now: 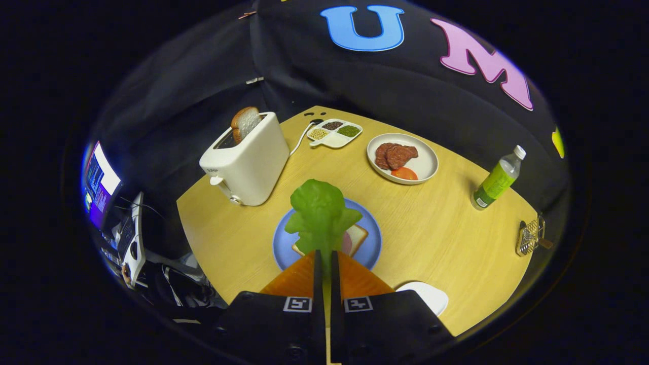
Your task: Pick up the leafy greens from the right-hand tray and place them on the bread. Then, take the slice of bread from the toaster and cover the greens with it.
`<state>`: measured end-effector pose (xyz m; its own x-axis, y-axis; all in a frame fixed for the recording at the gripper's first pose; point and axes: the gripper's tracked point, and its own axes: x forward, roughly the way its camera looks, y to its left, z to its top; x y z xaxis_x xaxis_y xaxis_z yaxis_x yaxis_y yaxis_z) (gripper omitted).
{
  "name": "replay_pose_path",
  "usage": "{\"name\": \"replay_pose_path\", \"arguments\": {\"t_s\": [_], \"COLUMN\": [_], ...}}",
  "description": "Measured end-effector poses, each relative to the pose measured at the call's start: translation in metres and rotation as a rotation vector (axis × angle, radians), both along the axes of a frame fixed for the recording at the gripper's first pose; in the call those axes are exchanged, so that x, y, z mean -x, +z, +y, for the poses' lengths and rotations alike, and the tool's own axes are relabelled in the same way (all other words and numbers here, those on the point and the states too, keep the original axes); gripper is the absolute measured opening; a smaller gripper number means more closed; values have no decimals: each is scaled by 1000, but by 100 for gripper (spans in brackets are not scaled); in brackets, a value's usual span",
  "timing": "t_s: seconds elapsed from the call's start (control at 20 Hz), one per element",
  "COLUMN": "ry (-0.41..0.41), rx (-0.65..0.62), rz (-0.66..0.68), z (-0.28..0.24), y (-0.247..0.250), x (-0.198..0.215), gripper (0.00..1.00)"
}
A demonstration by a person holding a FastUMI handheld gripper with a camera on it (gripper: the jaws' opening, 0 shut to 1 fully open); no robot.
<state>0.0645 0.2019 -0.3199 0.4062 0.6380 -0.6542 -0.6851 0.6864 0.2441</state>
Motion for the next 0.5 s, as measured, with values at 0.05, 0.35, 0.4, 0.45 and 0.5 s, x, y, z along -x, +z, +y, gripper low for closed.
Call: {"name": "replay_pose_path", "arguments": {"t_s": [0.05,0.35,0.4,0.45,0.5], "ry": [7,1,-1,1,1], "rx": [8,55,59,64,72], "rz": [2,53,57,60,60], "z": [8,32,34,35,37], "y": [-5,-43,-47,-50,-53], "x": [-3,-16,-19,-21,-25], "gripper": [8,9,9,9,10]}}
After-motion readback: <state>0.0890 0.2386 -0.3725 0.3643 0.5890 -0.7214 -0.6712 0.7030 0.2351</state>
